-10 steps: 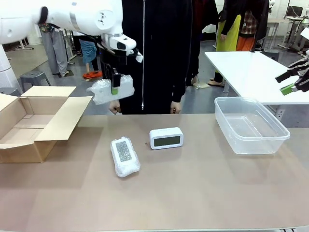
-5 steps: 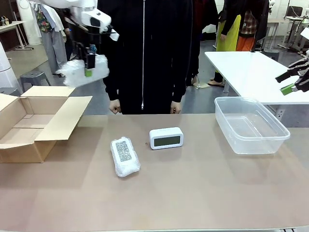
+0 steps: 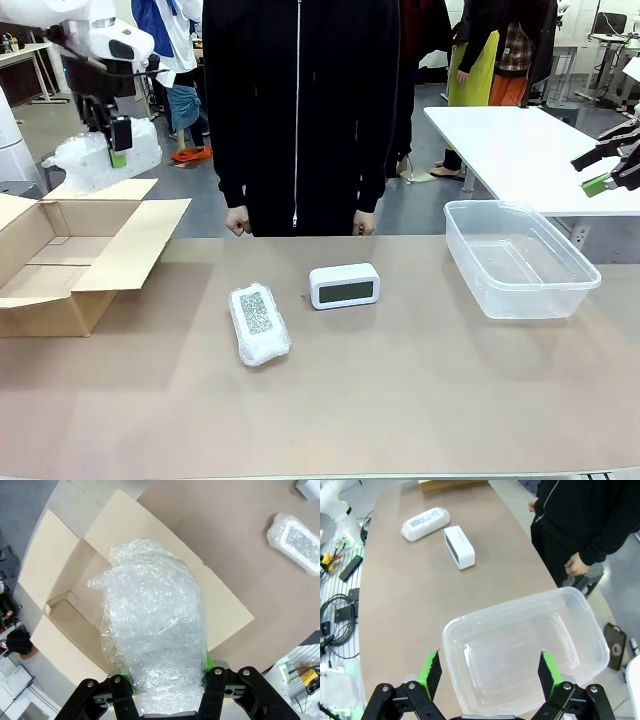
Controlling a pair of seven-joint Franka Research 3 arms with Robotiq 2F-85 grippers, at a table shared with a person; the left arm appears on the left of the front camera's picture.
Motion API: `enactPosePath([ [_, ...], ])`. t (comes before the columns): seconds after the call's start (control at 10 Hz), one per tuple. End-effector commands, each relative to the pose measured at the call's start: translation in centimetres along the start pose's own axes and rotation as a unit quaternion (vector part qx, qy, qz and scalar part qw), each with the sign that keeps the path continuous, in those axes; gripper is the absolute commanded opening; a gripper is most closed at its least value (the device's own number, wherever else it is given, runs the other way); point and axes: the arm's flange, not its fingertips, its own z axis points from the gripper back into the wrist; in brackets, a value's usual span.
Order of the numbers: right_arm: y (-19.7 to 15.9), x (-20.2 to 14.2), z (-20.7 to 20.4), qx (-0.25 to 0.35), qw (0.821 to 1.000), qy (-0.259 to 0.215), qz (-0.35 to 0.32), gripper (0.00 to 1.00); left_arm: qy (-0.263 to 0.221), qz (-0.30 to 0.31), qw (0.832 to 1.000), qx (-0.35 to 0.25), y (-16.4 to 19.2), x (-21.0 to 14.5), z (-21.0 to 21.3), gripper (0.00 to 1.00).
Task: Separate and place wrapped and unwrapped clocks.
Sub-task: If the picked Digital clock is wrapped, place it in the Package Box ; if not, place it in the Organizing box.
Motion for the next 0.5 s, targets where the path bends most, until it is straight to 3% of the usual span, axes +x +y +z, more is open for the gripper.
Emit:
enactPosePath([
  [0.0, 0.0, 0.1, -0.2, 0.002, 1.000, -0.004, 0.003, 1.00, -0.019, 0.024, 0.999, -0.008, 0.5, -2.4, -2.2, 0.53],
  [0.4, 0.0, 0.1, -0.2, 0.002, 1.000, -0.004, 0.003, 1.00, -0.028, 0.050, 0.997, -0.043, 2.7, -5.4, -7.5, 0.53],
])
